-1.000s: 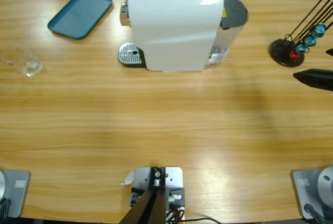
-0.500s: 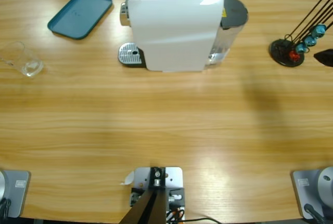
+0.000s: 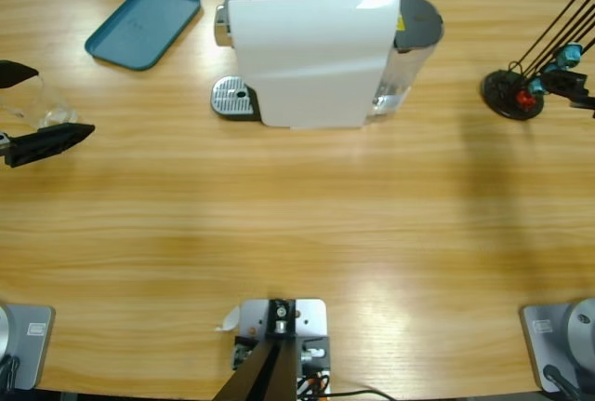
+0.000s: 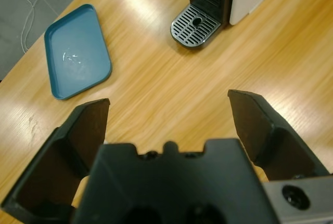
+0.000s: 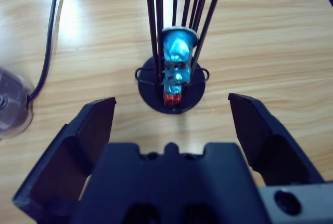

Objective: Pour coffee

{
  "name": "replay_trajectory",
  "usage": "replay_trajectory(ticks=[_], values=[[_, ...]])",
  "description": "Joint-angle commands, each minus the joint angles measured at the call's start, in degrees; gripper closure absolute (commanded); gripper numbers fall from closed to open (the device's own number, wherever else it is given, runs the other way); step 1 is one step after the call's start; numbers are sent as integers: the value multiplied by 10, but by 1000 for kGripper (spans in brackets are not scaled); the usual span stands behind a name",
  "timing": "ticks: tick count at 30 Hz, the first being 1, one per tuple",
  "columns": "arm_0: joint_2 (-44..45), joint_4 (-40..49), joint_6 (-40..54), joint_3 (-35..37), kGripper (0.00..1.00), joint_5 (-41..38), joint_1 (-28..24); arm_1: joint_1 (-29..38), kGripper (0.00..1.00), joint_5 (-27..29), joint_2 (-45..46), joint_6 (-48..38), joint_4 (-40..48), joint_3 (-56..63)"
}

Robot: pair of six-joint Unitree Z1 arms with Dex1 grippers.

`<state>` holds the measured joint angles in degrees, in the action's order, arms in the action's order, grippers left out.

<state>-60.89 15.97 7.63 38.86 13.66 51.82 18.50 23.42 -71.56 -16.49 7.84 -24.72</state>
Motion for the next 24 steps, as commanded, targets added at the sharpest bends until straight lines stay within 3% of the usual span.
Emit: replay_trajectory(ticks=[1, 10, 24], values=[[-23, -88, -29, -38, 0, -1, -2, -37, 161, -17, -47, 1, 83, 34], [-44, -118, -40, -32, 0, -13, -2, -57, 235, -24, -51, 5, 107, 36], [-47, -122, -40, -28, 0, -13, -2, -72, 271, -31, -70, 7, 121, 36]])
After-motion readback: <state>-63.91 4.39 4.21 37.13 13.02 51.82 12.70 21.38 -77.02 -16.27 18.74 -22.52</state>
